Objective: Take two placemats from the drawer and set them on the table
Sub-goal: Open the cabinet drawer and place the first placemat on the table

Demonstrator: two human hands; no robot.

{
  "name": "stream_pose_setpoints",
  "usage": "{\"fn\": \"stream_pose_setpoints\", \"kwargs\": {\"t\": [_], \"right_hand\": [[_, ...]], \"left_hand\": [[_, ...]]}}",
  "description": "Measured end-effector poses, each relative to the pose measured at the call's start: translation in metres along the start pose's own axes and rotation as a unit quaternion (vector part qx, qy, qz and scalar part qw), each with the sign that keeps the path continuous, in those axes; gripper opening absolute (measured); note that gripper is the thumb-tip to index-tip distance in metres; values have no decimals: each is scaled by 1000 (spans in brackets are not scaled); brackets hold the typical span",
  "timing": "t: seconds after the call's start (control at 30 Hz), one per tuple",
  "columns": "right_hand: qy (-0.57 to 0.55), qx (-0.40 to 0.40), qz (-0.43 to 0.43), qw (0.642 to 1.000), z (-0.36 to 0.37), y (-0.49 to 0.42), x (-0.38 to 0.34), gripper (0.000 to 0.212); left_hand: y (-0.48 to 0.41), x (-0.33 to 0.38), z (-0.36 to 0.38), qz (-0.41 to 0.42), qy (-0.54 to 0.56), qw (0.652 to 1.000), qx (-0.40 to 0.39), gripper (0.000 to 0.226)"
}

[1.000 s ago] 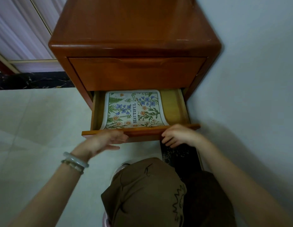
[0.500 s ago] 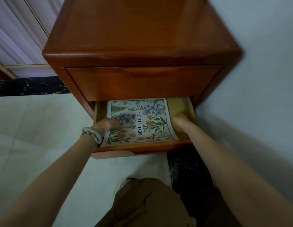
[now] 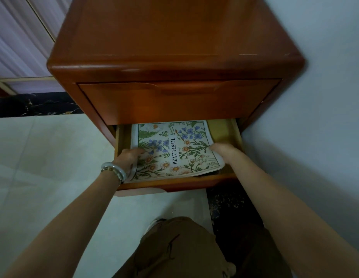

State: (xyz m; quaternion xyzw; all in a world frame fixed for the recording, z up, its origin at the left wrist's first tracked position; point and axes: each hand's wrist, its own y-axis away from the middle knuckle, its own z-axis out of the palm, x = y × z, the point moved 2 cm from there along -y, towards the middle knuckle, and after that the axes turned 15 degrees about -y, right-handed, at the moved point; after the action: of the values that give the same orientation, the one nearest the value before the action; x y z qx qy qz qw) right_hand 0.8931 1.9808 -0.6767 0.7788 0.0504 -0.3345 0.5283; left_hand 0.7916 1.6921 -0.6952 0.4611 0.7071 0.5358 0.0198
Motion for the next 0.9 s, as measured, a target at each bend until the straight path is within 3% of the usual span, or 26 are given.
{"fn": "stream_pose_setpoints", "kwargs": {"t": [0.13, 0.23, 0.33, 0.43, 0.53, 0.67, 0.9], "right_hand": [[67, 26, -36, 997, -6, 0, -15, 18], [121, 31, -61, 990, -17, 11, -32, 17], [163, 40, -57, 984, -28, 33, -51, 22], [169, 26, -15, 985, -39, 76, -66, 42], [142, -3, 18, 990, -51, 131, -79, 46], [106, -29, 51, 993, -69, 220, -98, 39], [65, -81, 72, 992, -104, 399, -122, 24]], "left_hand": [[2, 4, 4, 20, -38, 998, 56, 65], [6, 20, -7, 62, -103, 988, 102, 32], [31, 35, -26, 46, -98, 989, 101, 28], [85, 53, -49, 20, -80, 993, 82, 33], [142, 58, -75, 2, -83, 994, 73, 32], [239, 59, -110, -38, -85, 994, 53, 38], [420, 47, -172, -113, 31, 993, 3, 19]]}}
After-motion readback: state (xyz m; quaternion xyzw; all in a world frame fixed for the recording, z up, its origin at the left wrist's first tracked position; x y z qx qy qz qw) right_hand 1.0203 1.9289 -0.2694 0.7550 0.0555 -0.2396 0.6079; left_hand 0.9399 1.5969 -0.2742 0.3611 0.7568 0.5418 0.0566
